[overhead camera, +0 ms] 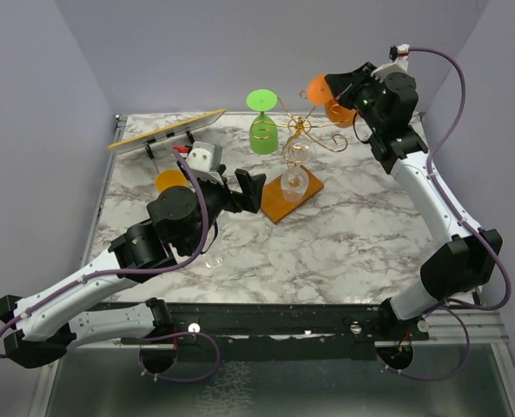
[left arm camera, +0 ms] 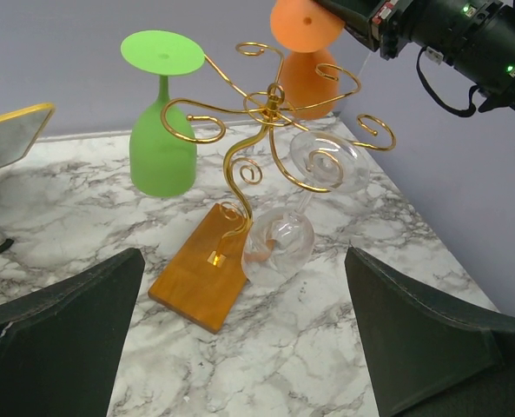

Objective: Place the wine glass upside down on the wine glass rack

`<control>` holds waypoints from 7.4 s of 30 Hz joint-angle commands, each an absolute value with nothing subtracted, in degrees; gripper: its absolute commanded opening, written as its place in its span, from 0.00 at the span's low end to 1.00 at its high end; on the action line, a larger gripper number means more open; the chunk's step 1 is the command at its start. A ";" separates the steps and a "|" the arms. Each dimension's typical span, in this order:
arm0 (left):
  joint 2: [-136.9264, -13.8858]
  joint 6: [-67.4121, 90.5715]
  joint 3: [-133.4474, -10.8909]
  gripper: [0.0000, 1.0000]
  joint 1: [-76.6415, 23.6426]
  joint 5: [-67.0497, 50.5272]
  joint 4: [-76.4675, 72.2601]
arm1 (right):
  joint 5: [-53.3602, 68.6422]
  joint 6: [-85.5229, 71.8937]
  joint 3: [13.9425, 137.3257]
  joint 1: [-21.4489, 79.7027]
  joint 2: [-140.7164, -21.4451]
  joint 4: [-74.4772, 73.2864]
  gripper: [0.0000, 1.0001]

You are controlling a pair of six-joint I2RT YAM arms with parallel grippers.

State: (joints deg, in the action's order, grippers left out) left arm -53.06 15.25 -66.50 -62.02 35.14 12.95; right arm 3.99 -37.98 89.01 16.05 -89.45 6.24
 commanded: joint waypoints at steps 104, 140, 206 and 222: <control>-46.69 13.25 -65.82 0.99 -62.23 42.33 23.41 | -12.93 -35.08 83.14 13.10 -75.15 -12.02 0.56; -64.95 43.16 -63.44 0.47 -55.11 34.00 60.60 | -11.83 -31.90 67.94 13.08 -55.81 -31.21 0.54; -68.65 20.71 -52.18 0.00 -71.53 12.90 -15.12 | 26.50 -89.62 33.09 13.10 -35.68 -29.80 0.49; -75.20 18.09 -51.64 0.00 -71.54 10.59 -21.74 | 16.56 -97.89 27.23 13.10 -30.72 -25.65 0.41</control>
State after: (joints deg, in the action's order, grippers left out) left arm -75.07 18.37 -52.14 -71.26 12.14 -16.58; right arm 21.23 -93.95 28.03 13.39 -34.28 -27.88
